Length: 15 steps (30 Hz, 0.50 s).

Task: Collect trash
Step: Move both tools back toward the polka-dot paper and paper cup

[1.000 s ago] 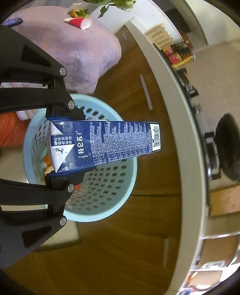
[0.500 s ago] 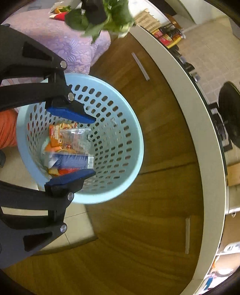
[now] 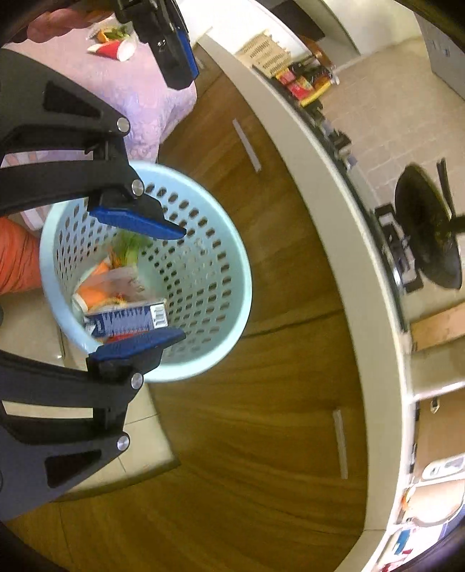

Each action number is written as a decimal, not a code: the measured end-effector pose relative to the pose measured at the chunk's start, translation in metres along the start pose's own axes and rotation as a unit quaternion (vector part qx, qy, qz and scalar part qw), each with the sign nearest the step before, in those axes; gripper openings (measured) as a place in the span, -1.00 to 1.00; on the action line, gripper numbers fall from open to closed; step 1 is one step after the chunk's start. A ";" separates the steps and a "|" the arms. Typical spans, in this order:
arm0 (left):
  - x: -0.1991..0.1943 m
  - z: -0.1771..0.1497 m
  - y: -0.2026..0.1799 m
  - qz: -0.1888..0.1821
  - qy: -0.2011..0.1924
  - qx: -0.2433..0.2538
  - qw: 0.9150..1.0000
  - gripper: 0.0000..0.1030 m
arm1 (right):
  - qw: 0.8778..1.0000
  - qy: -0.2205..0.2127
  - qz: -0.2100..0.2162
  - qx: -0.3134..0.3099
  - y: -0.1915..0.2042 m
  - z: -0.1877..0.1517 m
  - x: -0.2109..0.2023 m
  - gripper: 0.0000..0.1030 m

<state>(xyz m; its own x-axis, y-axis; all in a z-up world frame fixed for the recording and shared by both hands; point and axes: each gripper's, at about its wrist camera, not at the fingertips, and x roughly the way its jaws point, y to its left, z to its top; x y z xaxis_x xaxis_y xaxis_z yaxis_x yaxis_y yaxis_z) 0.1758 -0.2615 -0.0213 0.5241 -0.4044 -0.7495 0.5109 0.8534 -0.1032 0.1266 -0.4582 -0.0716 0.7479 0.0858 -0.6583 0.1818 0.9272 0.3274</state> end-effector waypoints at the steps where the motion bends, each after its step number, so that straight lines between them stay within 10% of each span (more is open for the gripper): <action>1: -0.010 -0.003 0.004 0.001 -0.008 -0.003 1.000 0.17 | 1.000 -0.004 0.009 -0.010 0.008 0.000 -0.005 -0.07; 15: -0.178 -0.094 0.087 0.075 -0.146 -0.089 0.982 0.19 | 0.974 0.001 0.147 -0.175 0.191 -0.048 -0.031 0.02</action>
<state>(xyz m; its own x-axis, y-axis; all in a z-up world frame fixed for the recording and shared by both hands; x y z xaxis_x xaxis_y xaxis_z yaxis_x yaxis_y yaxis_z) 0.0627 -0.0842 0.0415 0.7708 -0.3258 -0.5474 0.3007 0.9437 -0.1381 0.1078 -0.2661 -0.0208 0.7339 0.3667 -0.5718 -0.2686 0.9298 0.2516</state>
